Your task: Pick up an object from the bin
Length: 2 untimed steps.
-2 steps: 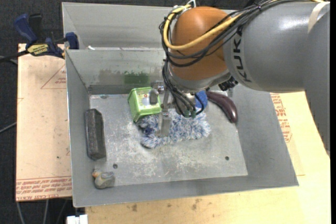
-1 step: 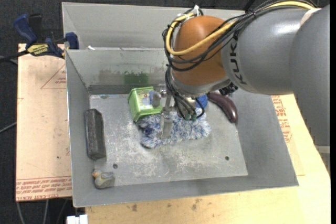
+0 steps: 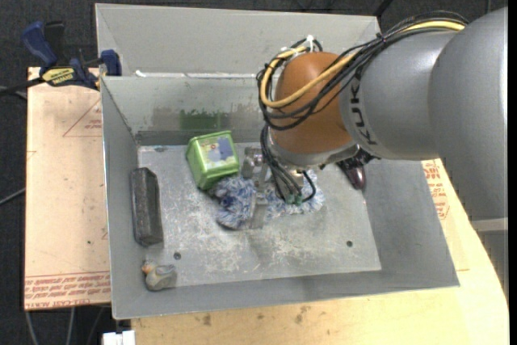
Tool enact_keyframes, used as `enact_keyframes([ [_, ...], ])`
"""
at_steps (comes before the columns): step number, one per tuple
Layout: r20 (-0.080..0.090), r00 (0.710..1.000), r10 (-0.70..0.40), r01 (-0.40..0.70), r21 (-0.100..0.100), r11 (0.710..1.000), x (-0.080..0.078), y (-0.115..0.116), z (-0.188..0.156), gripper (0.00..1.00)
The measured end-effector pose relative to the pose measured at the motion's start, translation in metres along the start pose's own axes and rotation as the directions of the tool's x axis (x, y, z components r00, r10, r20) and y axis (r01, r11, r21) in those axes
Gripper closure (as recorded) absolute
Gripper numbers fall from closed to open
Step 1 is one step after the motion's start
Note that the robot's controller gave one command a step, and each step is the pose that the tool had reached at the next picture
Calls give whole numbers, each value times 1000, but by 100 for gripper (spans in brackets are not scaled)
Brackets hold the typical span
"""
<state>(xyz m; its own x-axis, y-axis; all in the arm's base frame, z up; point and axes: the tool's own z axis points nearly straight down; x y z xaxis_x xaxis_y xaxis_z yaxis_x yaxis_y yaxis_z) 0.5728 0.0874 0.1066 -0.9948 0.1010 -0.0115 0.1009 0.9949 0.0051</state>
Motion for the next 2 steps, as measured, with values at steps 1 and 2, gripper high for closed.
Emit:
enact_keyframes([
  [1,-10,998,-57,57,3,998,8,6,16,100],
  [2,-10,998,-57,57,3,998,8,6,16,100],
])
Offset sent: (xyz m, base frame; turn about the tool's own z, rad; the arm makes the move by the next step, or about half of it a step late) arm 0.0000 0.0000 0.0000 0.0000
